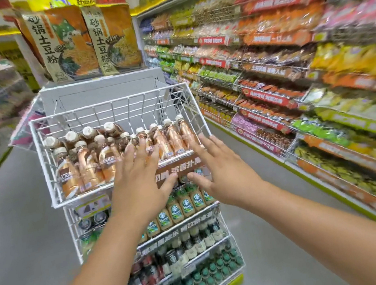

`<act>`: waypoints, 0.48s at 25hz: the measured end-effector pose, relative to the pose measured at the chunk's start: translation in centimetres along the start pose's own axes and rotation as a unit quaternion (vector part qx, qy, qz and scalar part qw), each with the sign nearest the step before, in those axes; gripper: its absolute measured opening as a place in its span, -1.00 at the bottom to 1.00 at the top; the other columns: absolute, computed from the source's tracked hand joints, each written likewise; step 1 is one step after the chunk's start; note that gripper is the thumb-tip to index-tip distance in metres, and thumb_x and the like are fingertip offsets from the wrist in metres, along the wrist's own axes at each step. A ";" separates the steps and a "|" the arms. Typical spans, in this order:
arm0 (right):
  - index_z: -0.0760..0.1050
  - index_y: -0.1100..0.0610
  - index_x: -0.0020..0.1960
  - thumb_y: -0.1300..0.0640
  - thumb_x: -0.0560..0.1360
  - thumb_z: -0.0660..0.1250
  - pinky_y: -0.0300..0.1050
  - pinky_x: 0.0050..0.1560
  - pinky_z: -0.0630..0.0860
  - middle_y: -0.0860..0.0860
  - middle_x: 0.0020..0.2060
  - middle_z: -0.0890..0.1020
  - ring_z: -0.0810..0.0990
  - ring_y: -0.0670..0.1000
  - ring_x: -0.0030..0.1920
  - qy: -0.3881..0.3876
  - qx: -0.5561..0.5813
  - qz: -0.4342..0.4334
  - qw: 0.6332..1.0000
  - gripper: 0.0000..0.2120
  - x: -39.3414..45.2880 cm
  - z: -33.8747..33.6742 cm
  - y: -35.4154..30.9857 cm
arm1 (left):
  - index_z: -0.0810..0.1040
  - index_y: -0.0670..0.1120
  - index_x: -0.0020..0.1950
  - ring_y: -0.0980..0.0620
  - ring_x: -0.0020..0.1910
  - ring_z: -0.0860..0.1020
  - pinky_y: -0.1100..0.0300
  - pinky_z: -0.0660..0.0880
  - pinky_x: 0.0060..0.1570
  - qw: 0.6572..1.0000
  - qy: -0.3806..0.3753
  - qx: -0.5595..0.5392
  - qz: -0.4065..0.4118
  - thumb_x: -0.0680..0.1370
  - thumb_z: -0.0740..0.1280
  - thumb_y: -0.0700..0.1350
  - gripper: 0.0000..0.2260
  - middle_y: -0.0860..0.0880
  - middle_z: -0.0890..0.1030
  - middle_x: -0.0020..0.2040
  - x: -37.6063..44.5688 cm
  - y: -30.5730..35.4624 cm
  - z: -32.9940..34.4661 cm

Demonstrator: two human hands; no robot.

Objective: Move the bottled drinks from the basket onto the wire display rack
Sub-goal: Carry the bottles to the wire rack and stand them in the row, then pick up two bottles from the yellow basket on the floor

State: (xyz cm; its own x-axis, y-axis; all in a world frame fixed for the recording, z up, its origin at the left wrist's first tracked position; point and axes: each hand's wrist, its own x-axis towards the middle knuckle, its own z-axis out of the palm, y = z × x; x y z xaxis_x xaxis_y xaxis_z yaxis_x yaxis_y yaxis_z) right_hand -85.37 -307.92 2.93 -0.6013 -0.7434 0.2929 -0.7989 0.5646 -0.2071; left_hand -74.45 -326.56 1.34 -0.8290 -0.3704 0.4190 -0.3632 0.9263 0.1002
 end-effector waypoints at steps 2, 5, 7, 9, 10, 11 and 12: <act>-0.09 -0.07 0.68 -0.30 0.65 0.07 -0.02 0.61 -0.10 -0.08 0.67 -0.09 -0.17 -0.01 0.65 0.012 -0.009 0.035 0.999 -0.29 -2.7 -1.0 1.7 | 0.00 0.13 0.67 -0.04 0.66 -0.19 -0.09 -0.18 0.61 0.999 0.021 -0.005 0.041 0.61 0.04 0.39 -0.30 -0.01 -0.11 0.69 -0.6 2.8 0.3; -0.06 -0.07 0.68 -0.34 0.64 0.03 0.05 0.64 -0.04 -0.07 0.67 -0.10 -0.16 0.00 0.66 0.021 -0.031 0.083 0.996 -0.29 -7.1 -2.1 4.6 | -0.03 0.14 0.67 -0.04 0.65 -0.21 -0.07 -0.22 0.60 0.997 0.000 -0.024 0.078 0.60 0.02 0.39 -0.31 0.00 -0.13 0.69 -2.1 7.4 0.9; -0.08 -0.07 0.68 -0.35 0.64 0.01 0.08 0.64 -0.01 -0.07 0.67 -0.13 -0.18 0.01 0.66 0.025 -0.040 0.117 0.992 -0.27 -10.4 -3.0 6.7 | -0.03 0.14 0.67 -0.04 0.66 -0.20 -0.08 -0.20 0.61 0.994 -0.010 -0.041 0.102 0.61 0.01 0.40 -0.30 0.01 -0.15 0.69 -2.8 11.0 1.2; -0.08 -0.06 0.68 -0.34 0.64 0.03 0.08 0.63 -0.01 -0.06 0.67 -0.14 -0.19 0.02 0.66 0.036 -0.039 0.147 0.988 -0.28 -13.8 -4.3 9.0 | 0.02 0.12 0.68 -0.05 0.66 -0.16 -0.11 -0.14 0.62 0.990 -0.003 -0.057 0.127 0.58 -0.02 0.41 -0.28 -0.01 -0.10 0.69 -3.3 14.7 1.7; -0.07 -0.05 0.68 -0.33 0.64 0.05 0.08 0.64 -0.02 -0.06 0.67 -0.13 -0.19 0.02 0.66 0.044 -0.039 0.158 0.986 -0.28 -15.7 -5.1 10.3 | 0.04 0.11 0.68 -0.06 0.66 -0.14 -0.13 -0.11 0.62 0.989 -0.002 -0.060 0.137 0.56 -0.04 0.41 -0.26 -0.02 -0.08 0.69 -3.6 16.9 1.9; -0.07 -0.05 0.68 -0.32 0.64 0.05 0.06 0.64 -0.04 -0.06 0.67 -0.13 -0.19 0.01 0.65 0.052 -0.040 0.169 0.983 -0.28 -17.7 -6.0 11.6 | 0.04 0.10 0.68 -0.07 0.66 -0.13 -0.13 -0.10 0.62 0.987 -0.001 -0.060 0.147 0.55 -0.07 0.41 -0.25 -0.03 -0.07 0.69 -4.1 19.2 2.1; -0.07 -0.05 0.68 -0.31 0.64 0.06 0.04 0.64 -0.07 -0.06 0.67 -0.13 -0.20 0.00 0.65 0.060 -0.042 0.181 0.981 -0.28 -20.3 -7.2 13.3 | 0.03 0.09 0.68 -0.08 0.66 -0.12 -0.13 -0.09 0.62 0.985 -0.001 -0.061 0.161 0.55 -0.09 0.41 -0.25 -0.03 -0.08 0.69 -4.8 22.3 2.3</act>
State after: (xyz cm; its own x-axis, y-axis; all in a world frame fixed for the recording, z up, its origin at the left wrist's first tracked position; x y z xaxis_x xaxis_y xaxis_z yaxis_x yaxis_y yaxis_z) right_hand -83.72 -282.78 0.96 -0.8358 -0.4444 0.3225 -0.5266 0.8150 -0.2417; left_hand -79.57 -304.34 -0.49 -0.8940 -0.0555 0.4447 -0.0269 0.9972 0.0704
